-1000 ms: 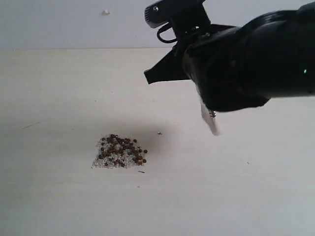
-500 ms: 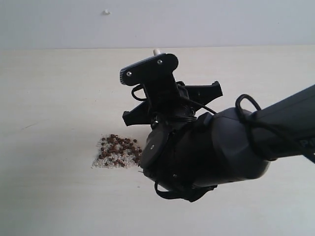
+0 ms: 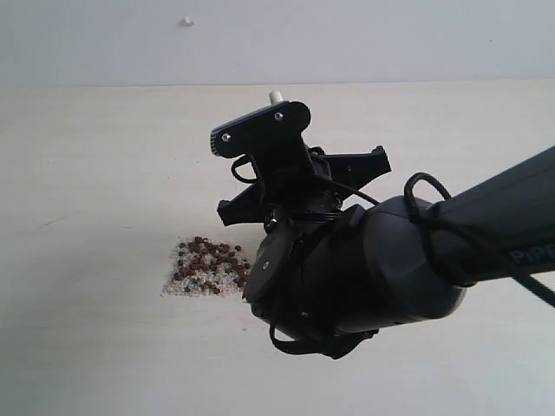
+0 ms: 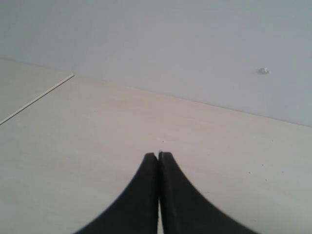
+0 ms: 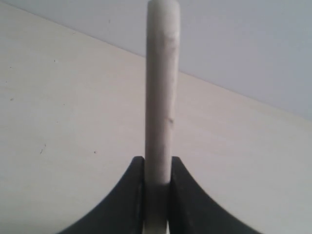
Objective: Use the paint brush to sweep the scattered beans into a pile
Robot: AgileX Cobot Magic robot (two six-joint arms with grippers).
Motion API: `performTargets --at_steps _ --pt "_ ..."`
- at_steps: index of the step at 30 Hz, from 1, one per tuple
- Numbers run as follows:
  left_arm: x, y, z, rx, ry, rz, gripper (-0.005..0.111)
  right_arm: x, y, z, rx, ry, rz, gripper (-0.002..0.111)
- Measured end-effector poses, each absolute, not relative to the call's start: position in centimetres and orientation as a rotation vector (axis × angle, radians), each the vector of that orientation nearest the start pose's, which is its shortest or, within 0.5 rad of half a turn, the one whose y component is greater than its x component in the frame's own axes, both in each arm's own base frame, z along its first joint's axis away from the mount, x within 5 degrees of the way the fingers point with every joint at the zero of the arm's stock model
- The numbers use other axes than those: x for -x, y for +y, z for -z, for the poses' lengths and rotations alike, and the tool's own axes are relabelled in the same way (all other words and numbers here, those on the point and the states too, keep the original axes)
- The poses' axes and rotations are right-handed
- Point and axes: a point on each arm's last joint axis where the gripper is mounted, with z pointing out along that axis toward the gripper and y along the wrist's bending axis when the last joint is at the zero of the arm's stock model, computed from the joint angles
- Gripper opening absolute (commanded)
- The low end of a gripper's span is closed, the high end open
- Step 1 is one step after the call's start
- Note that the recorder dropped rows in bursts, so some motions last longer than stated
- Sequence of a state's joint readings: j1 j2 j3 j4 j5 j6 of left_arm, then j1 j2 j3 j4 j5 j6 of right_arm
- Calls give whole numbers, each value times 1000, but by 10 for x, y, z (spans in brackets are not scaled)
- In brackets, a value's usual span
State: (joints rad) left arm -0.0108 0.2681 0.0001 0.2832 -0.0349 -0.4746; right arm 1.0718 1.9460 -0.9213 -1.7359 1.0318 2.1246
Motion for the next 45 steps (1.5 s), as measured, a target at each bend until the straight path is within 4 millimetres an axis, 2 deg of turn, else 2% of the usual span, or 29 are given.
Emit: performTargets --at_steps 11,17,23,30,35,41,45 --pt "-79 -2 -198 148 1715 158 0 -233 262 -156 267 1856 304 0" --pt "-79 -2 -198 148 1715 158 0 -232 264 -150 296 1890 281 0" --pt "-79 -2 -198 148 1715 158 0 -237 283 -139 347 1943 203 0" --pt "-79 -2 -198 148 1715 158 0 -246 315 -148 380 1974 33 0" --pt "-79 -2 -198 148 1715 158 0 -242 330 -155 387 1967 -32 0" --pt "-79 -2 -198 148 1715 158 0 -229 329 -169 347 1794 175 0" --pt "-79 -2 -198 148 1715 158 0 -218 327 -187 389 1710 306 0"
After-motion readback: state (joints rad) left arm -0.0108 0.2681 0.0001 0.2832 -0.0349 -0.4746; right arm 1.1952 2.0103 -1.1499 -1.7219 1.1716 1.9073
